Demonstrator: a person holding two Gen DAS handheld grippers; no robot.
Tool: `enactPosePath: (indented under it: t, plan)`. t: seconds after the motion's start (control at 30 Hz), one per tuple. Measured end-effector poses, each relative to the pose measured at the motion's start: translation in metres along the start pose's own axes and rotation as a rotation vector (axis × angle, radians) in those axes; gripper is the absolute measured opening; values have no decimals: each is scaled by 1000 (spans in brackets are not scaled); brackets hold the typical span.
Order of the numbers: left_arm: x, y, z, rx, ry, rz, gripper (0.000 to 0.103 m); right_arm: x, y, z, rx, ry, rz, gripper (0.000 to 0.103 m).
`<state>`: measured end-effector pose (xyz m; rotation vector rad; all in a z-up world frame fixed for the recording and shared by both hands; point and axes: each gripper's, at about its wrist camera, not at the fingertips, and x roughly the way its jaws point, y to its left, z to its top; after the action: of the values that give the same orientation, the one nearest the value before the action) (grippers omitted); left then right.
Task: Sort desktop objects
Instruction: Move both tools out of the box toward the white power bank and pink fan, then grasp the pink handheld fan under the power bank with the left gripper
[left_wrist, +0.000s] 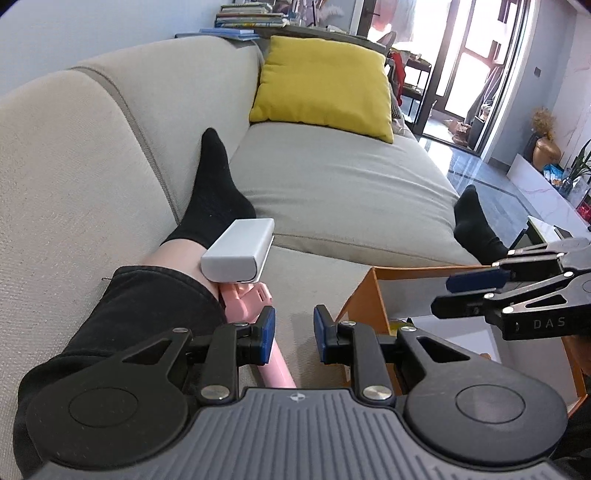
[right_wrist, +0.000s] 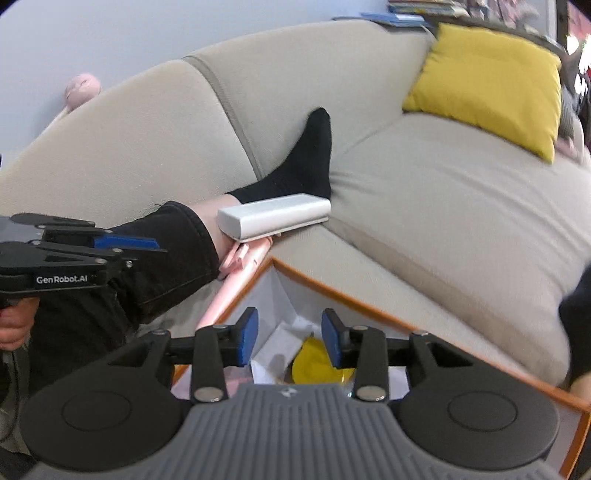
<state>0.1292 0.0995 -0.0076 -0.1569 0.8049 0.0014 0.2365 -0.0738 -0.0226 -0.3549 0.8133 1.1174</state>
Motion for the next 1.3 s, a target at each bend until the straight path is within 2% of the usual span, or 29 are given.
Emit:
enactPosePath:
  t: [0.17, 0.47, 0.53, 0.63, 0.7, 0.8, 1.2, 1.3]
  plan:
    - [9, 7, 7, -5, 7, 0, 25, 13, 21, 22, -86, 20, -19, 40]
    - [47, 17, 18, 1, 70, 58, 25, 55, 26, 61, -85, 82, -65, 38]
    - [56, 19, 21, -10, 83, 62, 31, 66, 28, 66, -102, 92, -76, 36]
    - [69, 21, 25, -15, 106, 68, 35, 81, 27, 73, -113, 107, -90, 36]
    - [78, 20, 26, -13, 124, 96, 37, 90, 25, 77, -116, 117, -102, 36]
    - [90, 20, 26, -13, 140, 131, 52, 104, 21, 79, -105, 141, -105, 36]
    - [132, 15, 21, 0, 227, 173, 53, 136, 4, 79, -86, 201, -125, 37]
    - [141, 16, 19, 13, 238, 214, 53, 139, 2, 78, -90, 212, -124, 37]
